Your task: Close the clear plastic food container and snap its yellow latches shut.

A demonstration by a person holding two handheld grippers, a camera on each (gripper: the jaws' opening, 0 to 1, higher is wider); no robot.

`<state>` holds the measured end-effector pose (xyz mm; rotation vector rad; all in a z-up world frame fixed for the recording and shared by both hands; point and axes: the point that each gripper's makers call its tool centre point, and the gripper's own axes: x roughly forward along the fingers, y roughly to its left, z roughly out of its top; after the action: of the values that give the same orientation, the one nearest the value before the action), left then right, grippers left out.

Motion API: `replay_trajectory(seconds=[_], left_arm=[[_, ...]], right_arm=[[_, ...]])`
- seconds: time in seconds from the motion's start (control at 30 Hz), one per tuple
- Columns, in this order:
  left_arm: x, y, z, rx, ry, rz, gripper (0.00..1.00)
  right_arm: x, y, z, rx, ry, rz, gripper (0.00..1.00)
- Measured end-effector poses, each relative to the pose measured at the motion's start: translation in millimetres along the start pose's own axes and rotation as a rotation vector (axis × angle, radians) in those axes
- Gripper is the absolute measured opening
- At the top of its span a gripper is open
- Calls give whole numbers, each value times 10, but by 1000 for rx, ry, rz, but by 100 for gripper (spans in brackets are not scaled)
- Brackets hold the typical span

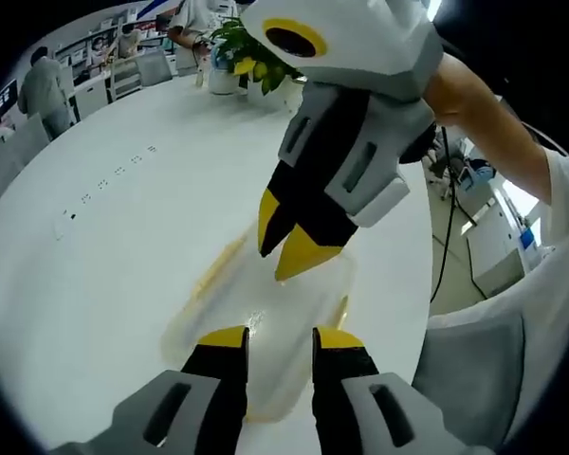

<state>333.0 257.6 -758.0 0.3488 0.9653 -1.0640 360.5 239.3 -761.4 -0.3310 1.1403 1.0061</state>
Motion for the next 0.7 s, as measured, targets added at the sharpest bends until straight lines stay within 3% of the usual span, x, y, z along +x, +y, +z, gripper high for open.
replay_trajectory(seconds=[0.7], left_arm=[[72,-169,116,110,-30,-16,13]], right_arm=[[86,44,103,-50,-21,13,11]])
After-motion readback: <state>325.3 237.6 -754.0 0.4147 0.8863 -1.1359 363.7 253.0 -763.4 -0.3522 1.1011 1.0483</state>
